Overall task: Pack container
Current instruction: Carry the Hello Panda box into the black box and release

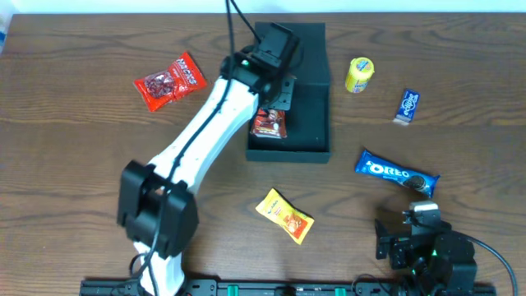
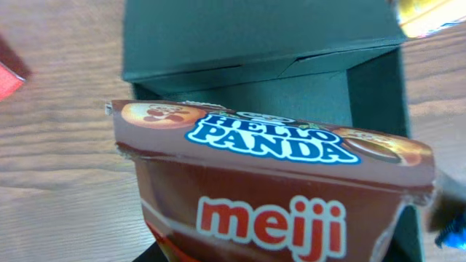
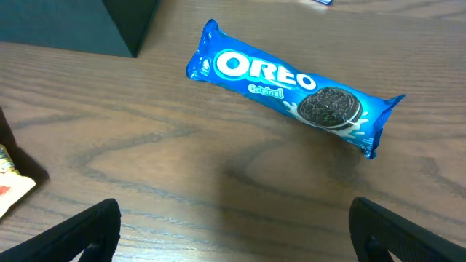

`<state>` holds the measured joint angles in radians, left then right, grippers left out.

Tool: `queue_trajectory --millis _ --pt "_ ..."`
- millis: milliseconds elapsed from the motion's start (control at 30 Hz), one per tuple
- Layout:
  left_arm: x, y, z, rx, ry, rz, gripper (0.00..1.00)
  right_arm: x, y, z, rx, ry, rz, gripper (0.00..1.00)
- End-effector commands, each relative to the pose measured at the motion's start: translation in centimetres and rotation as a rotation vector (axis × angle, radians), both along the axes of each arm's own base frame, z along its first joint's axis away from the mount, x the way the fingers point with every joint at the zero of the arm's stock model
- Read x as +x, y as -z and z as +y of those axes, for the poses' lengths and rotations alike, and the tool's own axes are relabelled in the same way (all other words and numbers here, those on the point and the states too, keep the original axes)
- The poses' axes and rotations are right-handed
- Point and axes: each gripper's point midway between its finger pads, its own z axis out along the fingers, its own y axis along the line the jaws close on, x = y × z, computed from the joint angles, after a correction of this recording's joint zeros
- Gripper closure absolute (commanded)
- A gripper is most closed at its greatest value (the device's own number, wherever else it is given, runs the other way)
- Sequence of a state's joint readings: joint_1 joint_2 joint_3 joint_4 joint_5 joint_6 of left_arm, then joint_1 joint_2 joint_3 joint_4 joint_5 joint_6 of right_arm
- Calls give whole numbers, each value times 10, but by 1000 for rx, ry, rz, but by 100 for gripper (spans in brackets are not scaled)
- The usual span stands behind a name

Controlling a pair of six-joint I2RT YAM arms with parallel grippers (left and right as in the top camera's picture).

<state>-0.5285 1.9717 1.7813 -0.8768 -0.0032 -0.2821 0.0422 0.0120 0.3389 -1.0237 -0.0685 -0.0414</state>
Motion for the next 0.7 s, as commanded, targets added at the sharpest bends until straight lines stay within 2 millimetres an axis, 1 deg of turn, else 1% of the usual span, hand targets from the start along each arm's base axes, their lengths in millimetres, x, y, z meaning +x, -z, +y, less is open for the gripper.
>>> queue_trajectory --millis 0,133,367,567,633,667 --pt "8 10 -2 -11 -63 16 79 -1 2 -1 -7 -3 2 1" --pt "10 29 1 25 -69 45 79 -1 2 -1 -7 -3 3 1" --pt "11 52 7 79 -81 75 79 -1 2 -1 -7 -3 3 1" --pt "10 62 9 96 -84 95 79 -1 2 -1 -7 -3 2 1" --pt "10 64 8 97 -83 98 78 -1 2 -1 -7 -3 3 1" --pt "11 66 9 102 -84 100 75 -1 2 -1 -7 -3 3 1"
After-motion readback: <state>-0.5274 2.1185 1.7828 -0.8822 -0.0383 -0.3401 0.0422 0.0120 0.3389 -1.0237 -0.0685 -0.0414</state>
